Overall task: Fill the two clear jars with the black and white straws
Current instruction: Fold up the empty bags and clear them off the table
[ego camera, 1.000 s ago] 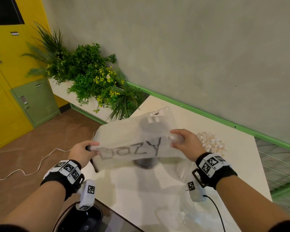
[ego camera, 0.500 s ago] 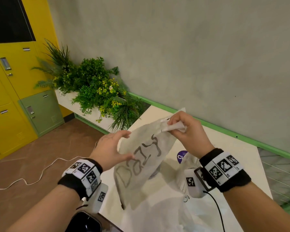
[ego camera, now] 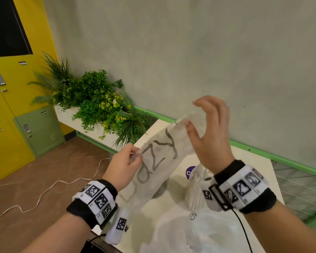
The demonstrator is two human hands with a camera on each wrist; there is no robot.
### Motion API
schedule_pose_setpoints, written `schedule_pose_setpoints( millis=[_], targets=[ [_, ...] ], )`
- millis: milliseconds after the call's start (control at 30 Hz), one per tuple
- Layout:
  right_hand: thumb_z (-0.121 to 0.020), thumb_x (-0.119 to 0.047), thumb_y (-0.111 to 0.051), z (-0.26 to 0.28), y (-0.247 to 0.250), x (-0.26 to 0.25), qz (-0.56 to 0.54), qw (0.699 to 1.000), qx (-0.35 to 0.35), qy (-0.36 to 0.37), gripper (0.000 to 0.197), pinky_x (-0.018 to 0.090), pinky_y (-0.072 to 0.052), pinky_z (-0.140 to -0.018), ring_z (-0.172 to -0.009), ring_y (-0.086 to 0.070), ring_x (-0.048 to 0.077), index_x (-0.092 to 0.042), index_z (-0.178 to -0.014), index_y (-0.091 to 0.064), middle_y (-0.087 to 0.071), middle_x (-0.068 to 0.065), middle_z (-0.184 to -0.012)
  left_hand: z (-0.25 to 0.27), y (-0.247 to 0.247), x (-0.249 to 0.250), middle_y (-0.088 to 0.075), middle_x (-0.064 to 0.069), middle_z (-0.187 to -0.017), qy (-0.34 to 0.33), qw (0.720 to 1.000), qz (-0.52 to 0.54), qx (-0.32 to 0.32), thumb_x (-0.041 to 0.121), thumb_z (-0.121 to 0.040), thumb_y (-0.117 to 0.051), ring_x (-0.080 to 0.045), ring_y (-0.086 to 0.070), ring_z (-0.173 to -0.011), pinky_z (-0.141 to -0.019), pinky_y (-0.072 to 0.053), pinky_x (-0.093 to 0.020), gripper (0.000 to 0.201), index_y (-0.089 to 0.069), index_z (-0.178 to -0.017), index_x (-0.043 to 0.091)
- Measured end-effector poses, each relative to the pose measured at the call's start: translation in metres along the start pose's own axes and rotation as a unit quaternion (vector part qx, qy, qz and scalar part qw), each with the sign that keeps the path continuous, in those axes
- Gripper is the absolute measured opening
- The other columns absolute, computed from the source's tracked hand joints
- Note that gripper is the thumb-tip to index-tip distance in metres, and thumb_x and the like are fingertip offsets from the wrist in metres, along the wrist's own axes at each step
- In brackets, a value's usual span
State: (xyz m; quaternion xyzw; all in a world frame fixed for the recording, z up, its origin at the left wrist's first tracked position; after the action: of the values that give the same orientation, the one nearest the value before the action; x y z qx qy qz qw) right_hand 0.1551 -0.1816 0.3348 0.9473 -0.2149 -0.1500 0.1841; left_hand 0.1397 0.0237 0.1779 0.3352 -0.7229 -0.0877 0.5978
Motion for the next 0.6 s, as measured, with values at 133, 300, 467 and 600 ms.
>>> schedule_pose_setpoints(
  millis=[133,300,467,600],
  targets=[
    [-0.084,-0.051,-0.062,0.041,-0.042,-0.060,0.005,0.983,-0.159,0.096,0.063,0.043,-0.032,-0.107,-0.130,-0.037,0.026,-0.019,-0.133,-0.040,-0.039,0.003,-0.140,0.001,-0.004,0.012,-0.050,0.008,-0.067,0.027,0.994,0.109,-0.015,0.019,-0.096,-0.053,-0.011,-0.043,-0.058,-0.058,-0.036,-0.027,0.018,-0.047,-0.079,0.016],
    [-0.064,-0.082,-0.055,0.093,-0.091,-0.015,0.088,0.943,-0.318,-0.041,0.120,0.051,0.002,-0.118,-0.146,0.015,0.024,-0.023,-0.153,0.000,0.006,0.002,-0.160,0.013,-0.017,0.032,-0.052,-0.004,-0.077,0.069,0.966,0.242,-0.057,0.030,-0.097,-0.047,-0.015,-0.049,-0.070,-0.069,-0.041,-0.036,0.017,-0.049,-0.088,0.016],
    [-0.067,-0.056,-0.073,0.106,-0.101,0.004,0.075,0.930,-0.350,-0.080,0.093,0.043,-0.003,-0.117,-0.133,-0.039,0.019,-0.028,-0.141,-0.024,-0.051,-0.003,-0.136,0.026,-0.038,0.043,-0.059,-0.012,-0.088,0.108,0.906,0.396,-0.106,0.021,-0.099,-0.046,-0.021,-0.057,-0.082,-0.073,-0.050,-0.034,0.013,-0.049,-0.091,0.012],
    [-0.083,-0.033,-0.067,0.106,-0.094,0.018,0.053,0.927,-0.350,-0.124,0.026,0.032,-0.039,-0.084,-0.093,-0.058,0.022,-0.020,-0.104,-0.057,-0.064,-0.001,-0.099,0.021,-0.014,0.034,-0.062,0.003,-0.083,0.050,0.951,0.302,-0.044,0.032,-0.093,-0.056,-0.012,-0.057,-0.080,-0.076,-0.048,-0.034,0.015,-0.057,-0.087,0.019]
  ],
)
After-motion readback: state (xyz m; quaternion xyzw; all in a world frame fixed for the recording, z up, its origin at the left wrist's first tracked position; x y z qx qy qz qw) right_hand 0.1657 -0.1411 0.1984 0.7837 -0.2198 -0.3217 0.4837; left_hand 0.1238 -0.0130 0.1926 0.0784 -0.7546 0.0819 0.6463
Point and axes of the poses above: each hand's wrist, its own z-axis away from the middle knuckle, its own y-axis out of the back of the hand, x = y × z, the point moved 10 cm from there along -z, towards the middle knuckle
